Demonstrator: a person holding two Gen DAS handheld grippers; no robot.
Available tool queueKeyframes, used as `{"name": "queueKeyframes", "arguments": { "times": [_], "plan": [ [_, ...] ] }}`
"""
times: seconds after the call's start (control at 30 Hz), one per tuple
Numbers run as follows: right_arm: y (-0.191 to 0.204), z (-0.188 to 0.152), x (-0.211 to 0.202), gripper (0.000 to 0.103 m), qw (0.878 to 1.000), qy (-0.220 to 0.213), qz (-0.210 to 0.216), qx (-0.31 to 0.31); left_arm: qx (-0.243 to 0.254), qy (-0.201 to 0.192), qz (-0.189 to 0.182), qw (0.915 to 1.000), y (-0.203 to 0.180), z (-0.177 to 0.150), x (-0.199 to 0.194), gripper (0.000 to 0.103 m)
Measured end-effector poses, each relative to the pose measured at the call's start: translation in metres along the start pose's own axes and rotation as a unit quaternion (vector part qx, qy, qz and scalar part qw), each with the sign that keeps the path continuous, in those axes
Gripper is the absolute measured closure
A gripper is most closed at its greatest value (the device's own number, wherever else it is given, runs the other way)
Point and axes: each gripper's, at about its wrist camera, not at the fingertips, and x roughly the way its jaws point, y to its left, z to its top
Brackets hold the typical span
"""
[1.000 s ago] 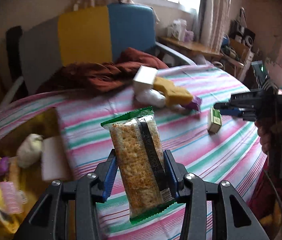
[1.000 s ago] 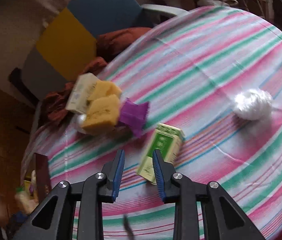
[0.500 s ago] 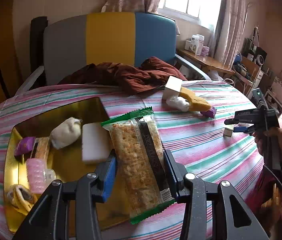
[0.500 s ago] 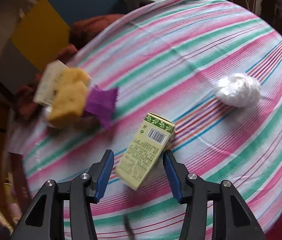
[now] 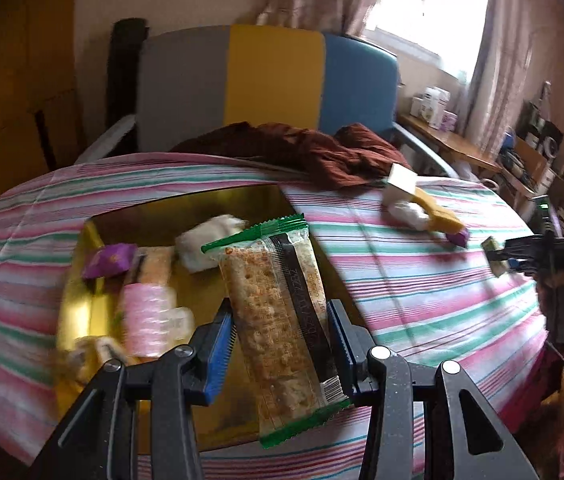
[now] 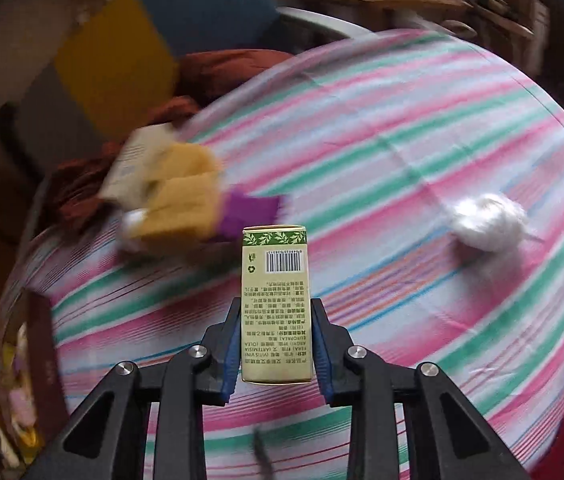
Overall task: Organize objects
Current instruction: 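Carry cracker pack and green box to the gold tray and release both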
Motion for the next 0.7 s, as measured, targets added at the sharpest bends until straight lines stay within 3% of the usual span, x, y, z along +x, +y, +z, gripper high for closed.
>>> {"name": "queueKeyframes", "arguments": {
  "times": [0.13, 0.37, 0.57, 0.7],
  "plan": [
    [0.062, -0.022, -0.012, 0.073, 0.995, 0.005, 0.046, -0.090, -0.030, 0.004, 0.026, 0.9992, 0.035, -0.006, -0.005, 0.058],
    [0.195, -0.085, -0.033, 0.073, 0.962, 0.013, 0.155, -0.224, -0.076, 0.007, 0.052, 0.9957, 0.076, -0.018, -0.010, 0.058],
    [0.284, -0.140, -0.033, 0.073, 0.933, 0.044, 0.216, -0.285, -0.091, -0.002, 0.057, 0.9942, 0.086, -0.017, -0.011, 0.057],
    [0.310, -0.160, -0.024, 0.070, 0.926, 0.065, 0.235, -0.288, -0.095, -0.001, 0.062, 0.9936, 0.092, -0.019, -0.009, 0.057]
  ]
}}
